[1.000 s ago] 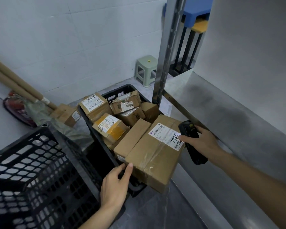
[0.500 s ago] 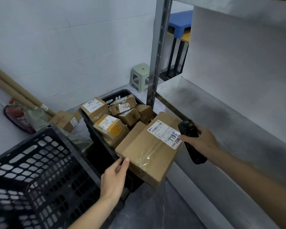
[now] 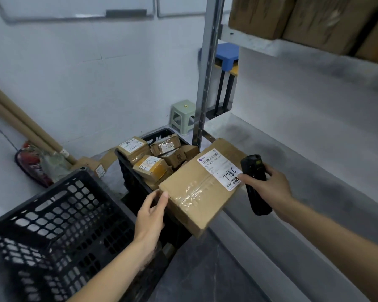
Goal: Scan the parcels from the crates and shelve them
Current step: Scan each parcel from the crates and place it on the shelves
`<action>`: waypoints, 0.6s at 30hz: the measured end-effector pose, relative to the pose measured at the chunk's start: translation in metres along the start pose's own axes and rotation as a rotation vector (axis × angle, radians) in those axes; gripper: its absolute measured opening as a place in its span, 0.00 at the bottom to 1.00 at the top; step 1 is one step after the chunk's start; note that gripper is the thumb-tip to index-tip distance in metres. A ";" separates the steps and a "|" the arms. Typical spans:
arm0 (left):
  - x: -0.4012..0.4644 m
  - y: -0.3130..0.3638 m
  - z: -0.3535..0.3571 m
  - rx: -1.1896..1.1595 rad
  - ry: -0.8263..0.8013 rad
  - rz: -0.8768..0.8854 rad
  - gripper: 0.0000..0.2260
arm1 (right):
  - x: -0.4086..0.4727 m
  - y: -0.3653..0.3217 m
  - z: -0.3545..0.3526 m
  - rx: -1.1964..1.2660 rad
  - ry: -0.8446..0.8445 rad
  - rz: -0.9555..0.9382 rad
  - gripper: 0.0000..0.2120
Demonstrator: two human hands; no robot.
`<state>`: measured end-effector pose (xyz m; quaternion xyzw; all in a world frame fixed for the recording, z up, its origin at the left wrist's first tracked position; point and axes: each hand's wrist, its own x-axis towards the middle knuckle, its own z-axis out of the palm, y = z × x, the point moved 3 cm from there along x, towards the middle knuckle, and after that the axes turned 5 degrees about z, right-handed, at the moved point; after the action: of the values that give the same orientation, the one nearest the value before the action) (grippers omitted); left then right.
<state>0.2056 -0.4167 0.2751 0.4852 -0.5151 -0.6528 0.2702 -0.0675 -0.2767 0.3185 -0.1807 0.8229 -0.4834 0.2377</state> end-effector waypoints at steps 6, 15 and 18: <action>-0.039 0.061 -0.010 -0.053 -0.052 0.079 0.09 | -0.054 -0.044 -0.044 0.032 0.071 -0.041 0.37; -0.119 0.172 -0.013 0.112 -0.248 0.307 0.22 | -0.149 -0.145 -0.137 0.137 0.126 -0.166 0.22; -0.149 0.201 -0.010 0.219 -0.321 0.392 0.28 | -0.179 -0.172 -0.166 0.117 0.123 -0.200 0.18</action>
<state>0.2426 -0.3585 0.5156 0.2929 -0.7029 -0.5970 0.2525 -0.0031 -0.1451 0.5779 -0.2179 0.7841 -0.5621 0.1476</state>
